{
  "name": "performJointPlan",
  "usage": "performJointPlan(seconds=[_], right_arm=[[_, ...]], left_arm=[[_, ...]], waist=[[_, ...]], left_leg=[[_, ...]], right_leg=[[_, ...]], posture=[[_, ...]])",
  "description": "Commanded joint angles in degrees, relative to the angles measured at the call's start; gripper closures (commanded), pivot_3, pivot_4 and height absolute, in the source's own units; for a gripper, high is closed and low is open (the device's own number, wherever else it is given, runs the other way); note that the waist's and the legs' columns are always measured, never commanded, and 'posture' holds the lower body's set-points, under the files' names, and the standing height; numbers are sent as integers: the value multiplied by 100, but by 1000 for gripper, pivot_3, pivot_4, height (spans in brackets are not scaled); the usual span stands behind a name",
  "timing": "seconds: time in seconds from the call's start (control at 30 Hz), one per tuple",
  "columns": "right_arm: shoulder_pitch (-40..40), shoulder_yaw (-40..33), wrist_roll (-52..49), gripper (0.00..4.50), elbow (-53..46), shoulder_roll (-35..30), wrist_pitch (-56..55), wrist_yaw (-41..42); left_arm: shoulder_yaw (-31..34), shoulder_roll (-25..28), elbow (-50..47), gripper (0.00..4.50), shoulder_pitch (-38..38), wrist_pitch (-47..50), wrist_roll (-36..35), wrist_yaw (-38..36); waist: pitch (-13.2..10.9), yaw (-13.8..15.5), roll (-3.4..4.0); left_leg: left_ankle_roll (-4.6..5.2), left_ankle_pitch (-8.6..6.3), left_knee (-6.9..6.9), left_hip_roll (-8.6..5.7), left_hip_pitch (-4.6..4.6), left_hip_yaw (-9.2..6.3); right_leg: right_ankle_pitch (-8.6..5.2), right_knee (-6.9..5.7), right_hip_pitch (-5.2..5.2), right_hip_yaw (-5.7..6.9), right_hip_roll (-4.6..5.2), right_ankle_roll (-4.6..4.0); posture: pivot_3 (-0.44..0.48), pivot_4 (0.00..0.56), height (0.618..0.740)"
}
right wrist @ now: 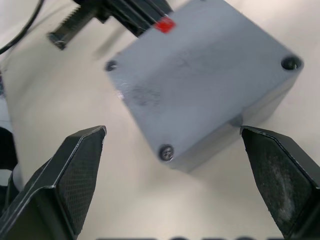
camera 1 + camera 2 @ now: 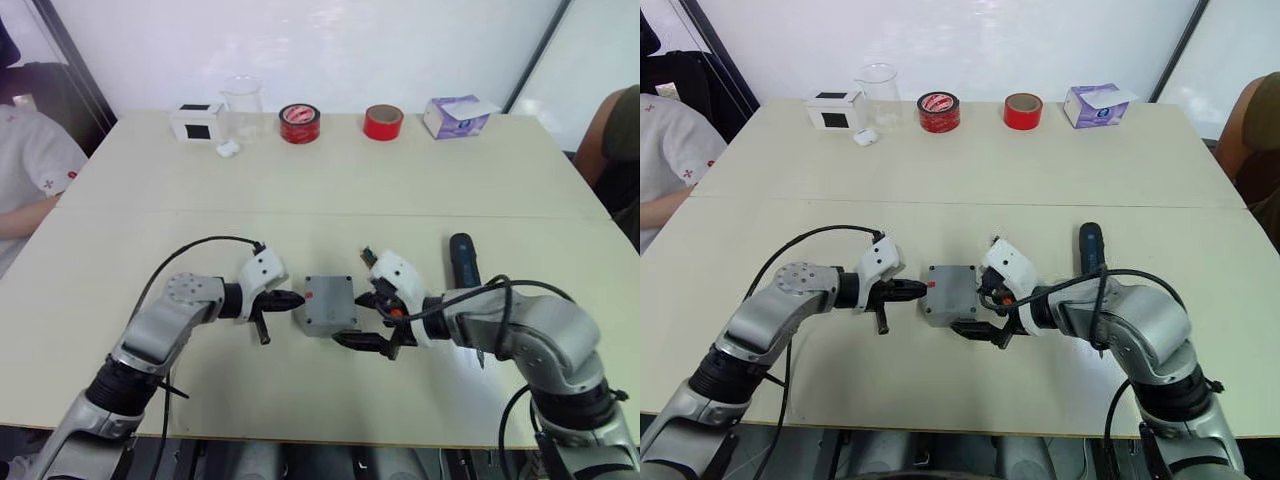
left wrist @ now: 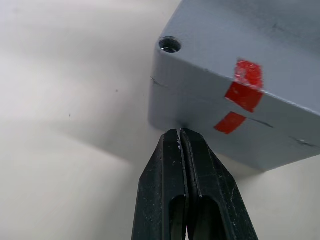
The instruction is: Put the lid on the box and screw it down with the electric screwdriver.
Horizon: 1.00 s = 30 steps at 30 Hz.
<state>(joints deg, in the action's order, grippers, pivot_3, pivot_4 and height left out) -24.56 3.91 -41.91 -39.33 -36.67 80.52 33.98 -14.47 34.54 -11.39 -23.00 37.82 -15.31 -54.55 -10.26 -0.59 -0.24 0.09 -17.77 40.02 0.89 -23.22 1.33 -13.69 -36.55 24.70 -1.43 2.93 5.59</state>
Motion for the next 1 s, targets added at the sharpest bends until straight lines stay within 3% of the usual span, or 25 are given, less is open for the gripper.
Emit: performJointPlan(seconds=[0.03,0.13,0.37,0.47,0.6,1.0], right_arm=[[116,-536,-75,62,-435,-499,-556,294],[307,-629,173,62,-228,-767,-944,255],[750,-422,856,62,656,-616,-2100,91],[853,-278,1101,640,895,-531,-2457,54],[869,-143,1340,1891,1150,-434,-2737,10],[892,-7,1683,1891,1564,-226,-3066,-12]], left_arm=[[402,277,-358,4500,-124,117,-354,-253],[702,502,-590,4500,-221,464,-861,-558],[903,995,-843,4500,-596,764,-1465,-1088],[883,1093,-916,4500,-644,792,-1549,-1108],[876,1132,-1055,4500,-638,879,-1653,-1048],[865,1179,-1203,4500,-609,997,-1836,-890]], waist=[[0,-5,0],[0,-9,0],[0,-10,0],[0,-9,0],[0,-10,0],[0,-7,0]], left_leg=[[0,0,0,0,0,0],[0,0,-1,2,0,-1],[0,0,-1,1,2,5],[0,0,-1,1,2,5],[0,0,0,2,2,5],[0,0,0,2,2,4]], right_leg=[[0,1,0,0,0,0],[0,1,0,0,-2,0],[0,1,0,-2,-5,0],[0,2,0,-2,-5,0],[0,2,0,-2,-6,0],[0,1,0,-2,-7,0]], posture=[[0,150,740],[0,150,740],[0,150,740],[0,150,740],[0,150,740],[0,150,740]])
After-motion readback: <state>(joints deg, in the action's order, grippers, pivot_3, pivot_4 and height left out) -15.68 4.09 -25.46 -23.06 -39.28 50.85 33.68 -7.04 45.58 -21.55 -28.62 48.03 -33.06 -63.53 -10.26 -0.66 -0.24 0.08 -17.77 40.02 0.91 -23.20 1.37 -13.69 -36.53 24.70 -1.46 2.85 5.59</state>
